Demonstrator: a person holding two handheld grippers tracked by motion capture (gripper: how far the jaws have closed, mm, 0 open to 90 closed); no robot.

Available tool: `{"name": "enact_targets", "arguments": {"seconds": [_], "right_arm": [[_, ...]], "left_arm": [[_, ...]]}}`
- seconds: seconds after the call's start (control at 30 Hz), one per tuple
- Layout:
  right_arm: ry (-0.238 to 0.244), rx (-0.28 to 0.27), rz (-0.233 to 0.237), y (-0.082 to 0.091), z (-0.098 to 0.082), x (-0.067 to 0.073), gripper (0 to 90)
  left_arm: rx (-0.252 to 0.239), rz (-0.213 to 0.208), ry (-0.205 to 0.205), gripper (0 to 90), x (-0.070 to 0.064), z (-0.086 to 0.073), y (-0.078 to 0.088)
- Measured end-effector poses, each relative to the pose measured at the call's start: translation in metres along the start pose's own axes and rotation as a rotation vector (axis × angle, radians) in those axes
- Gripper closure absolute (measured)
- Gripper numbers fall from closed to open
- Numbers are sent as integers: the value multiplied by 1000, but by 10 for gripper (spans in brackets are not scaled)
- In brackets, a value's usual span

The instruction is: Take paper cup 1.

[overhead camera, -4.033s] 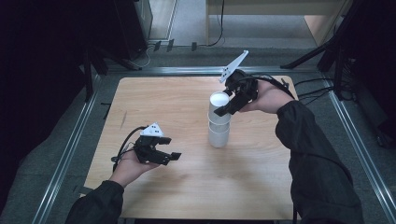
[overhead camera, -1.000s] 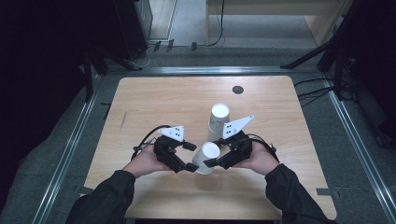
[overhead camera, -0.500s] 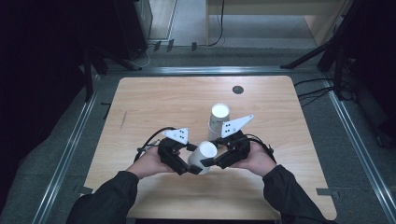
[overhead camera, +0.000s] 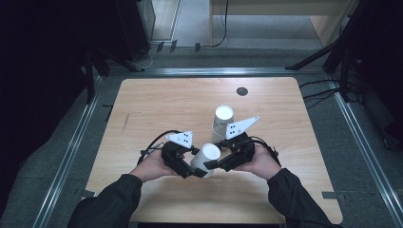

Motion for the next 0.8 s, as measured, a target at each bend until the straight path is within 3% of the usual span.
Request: {"name": "enact_targets", "arguments": {"seconds": [0.27,0.5,0.8], "right_arm": [[13,-15,-1,1,1,2,326],[18,-18,-8,1,1,2,256],[21,-17,-55,15,-5,1,231]], "left_arm": [[-6,-6,-10,257,-1,1,1],[0,-15,-12,261,-1,1,1],[20,32,-11,260,2,0,19]]}}
Point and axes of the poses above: each handheld gripper's, and its own axes: y roughly backward along the jaws, z roughly out of its top, x roughly to its left, the point moved 1 cm from there along -y, roughly forward along the jaws, and after that the axes turned 9 degrees about -y, right-handed, at the moved point
